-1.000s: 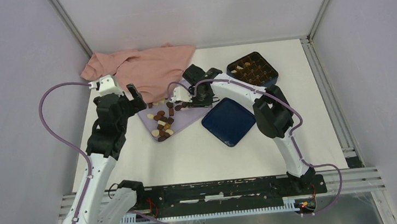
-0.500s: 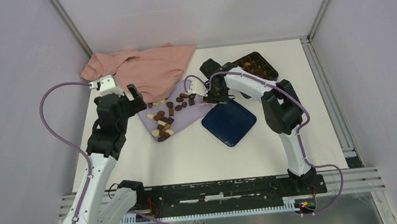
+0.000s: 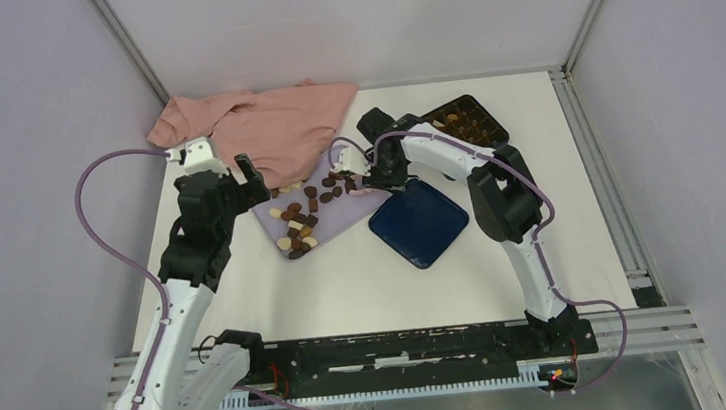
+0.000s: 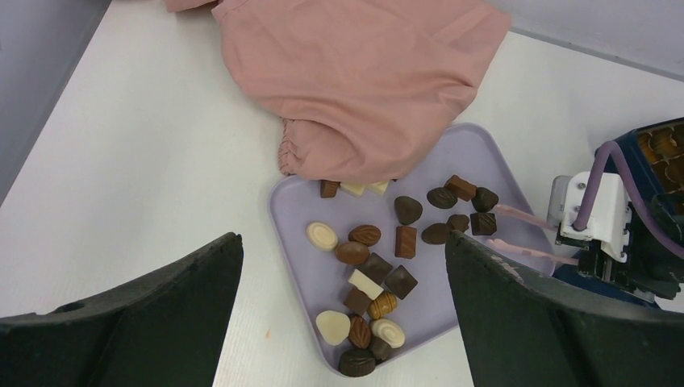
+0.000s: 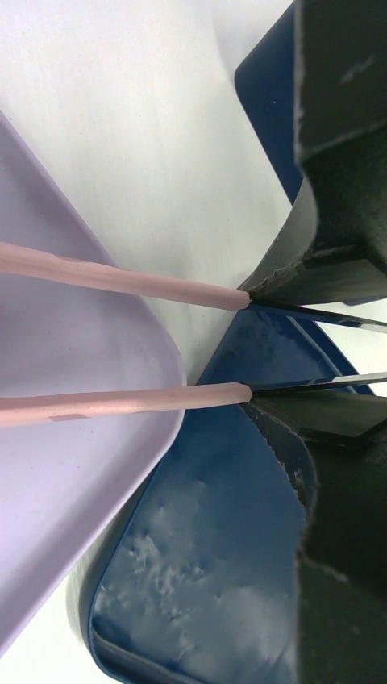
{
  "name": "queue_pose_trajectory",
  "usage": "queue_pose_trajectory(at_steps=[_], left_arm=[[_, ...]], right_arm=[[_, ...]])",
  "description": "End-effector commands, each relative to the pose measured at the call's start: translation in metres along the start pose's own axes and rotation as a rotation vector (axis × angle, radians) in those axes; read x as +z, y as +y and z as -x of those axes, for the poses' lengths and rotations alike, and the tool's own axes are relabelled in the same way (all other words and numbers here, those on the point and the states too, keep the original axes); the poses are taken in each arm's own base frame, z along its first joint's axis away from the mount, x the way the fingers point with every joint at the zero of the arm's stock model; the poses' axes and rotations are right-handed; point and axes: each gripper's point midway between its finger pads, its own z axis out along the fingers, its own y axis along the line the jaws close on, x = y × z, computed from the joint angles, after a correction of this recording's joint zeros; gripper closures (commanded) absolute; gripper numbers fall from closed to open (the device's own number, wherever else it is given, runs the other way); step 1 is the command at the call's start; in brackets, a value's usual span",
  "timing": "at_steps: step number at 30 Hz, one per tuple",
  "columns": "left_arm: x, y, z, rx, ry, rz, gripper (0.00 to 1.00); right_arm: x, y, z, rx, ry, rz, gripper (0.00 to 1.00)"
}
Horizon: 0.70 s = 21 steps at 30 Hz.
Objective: Pack the chocolate
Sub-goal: Pick up the fake chocolate from the plate.
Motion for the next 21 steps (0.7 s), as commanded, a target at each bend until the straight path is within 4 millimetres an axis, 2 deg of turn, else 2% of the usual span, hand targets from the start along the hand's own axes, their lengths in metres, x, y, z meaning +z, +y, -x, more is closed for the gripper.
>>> queue_pose_trajectory(at_steps=[1, 13, 21], left_arm=[[0.002, 0.0, 0.003, 0.04, -0.01, -0.011, 0.0], [0.003, -0.002, 0.001, 0.042, -0.002, -0.019, 0.0], [0.003, -0.001, 0.001, 0.044, -0.003, -0.019, 0.0]], right_arm=[[-0.001, -0.007, 0.016, -0.002, -0.023, -0.019, 0.57], [0.002, -0.004, 0.021, -0.02, -0.013, -0.016, 0.58], [-0.007, -0.003, 0.023, -0.024, -0.027, -0.024, 0.69]])
